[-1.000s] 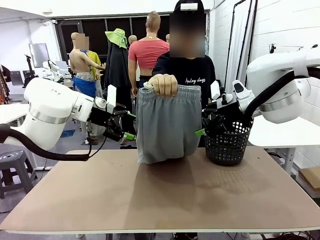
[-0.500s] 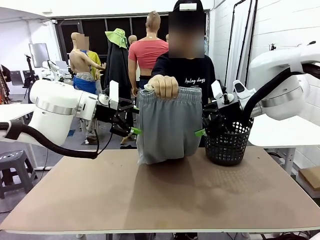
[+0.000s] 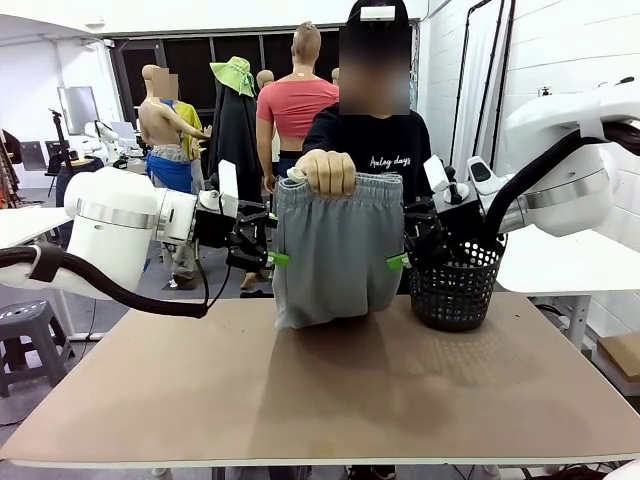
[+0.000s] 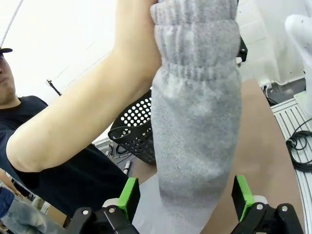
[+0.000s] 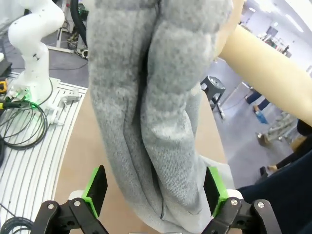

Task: Fold the training pants.
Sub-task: Grab both ends of the Training pants handed by a person.

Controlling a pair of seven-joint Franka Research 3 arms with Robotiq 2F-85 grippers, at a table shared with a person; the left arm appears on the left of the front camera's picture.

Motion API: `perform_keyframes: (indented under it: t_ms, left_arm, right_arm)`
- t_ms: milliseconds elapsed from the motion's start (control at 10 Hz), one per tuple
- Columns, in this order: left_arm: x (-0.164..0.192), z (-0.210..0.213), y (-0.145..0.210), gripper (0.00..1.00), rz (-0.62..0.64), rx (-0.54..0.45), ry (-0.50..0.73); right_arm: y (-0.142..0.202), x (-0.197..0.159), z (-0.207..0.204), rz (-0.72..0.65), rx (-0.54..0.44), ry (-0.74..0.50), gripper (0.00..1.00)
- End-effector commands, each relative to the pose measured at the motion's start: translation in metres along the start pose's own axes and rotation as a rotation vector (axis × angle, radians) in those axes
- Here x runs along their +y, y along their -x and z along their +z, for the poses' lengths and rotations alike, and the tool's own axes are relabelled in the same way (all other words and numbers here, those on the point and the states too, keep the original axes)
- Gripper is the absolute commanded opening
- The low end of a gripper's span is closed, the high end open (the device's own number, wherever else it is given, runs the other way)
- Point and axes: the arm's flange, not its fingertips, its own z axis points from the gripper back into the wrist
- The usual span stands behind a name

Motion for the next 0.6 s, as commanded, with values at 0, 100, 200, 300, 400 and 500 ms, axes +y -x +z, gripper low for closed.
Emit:
perform_keyframes:
  t_ms: [0, 100, 200, 300, 400, 500]
  left_arm:
    - [-0.001, -0.005, -0.003, 1.00, 0.051, -0.075, -0.043]
    - [0.000, -0.005, -0.002, 1.00, 0.045, -0.100, -0.053]
    - [-0.002, -0.007, -0.004, 1.00, 0.053, -0.142, -0.028]
    - [-0.003, -0.009, -0.006, 1.00, 0.072, -0.166, -0.010]
    - [-0.002, -0.011, -0.009, 1.00, 0.087, -0.174, -0.008]
    - [-0.001, -0.015, -0.012, 1.00, 0.097, -0.181, -0.004]
  right_arm:
    - [0.002, 0.002, -0.004, 0.026, -0.048, 0.016, 1.00]
    - [0.003, -0.001, -0.006, 0.033, -0.066, 0.008, 1.00]
    - [0.001, 0.000, -0.007, 0.030, -0.076, 0.011, 1.00]
    - [0.000, 0.001, -0.008, 0.024, -0.093, 0.006, 1.00]
    - [0.000, 0.000, -0.010, 0.013, -0.121, -0.006, 1.00]
    - [-0.001, -0.002, -0.010, 0.004, -0.152, -0.015, 1.00]
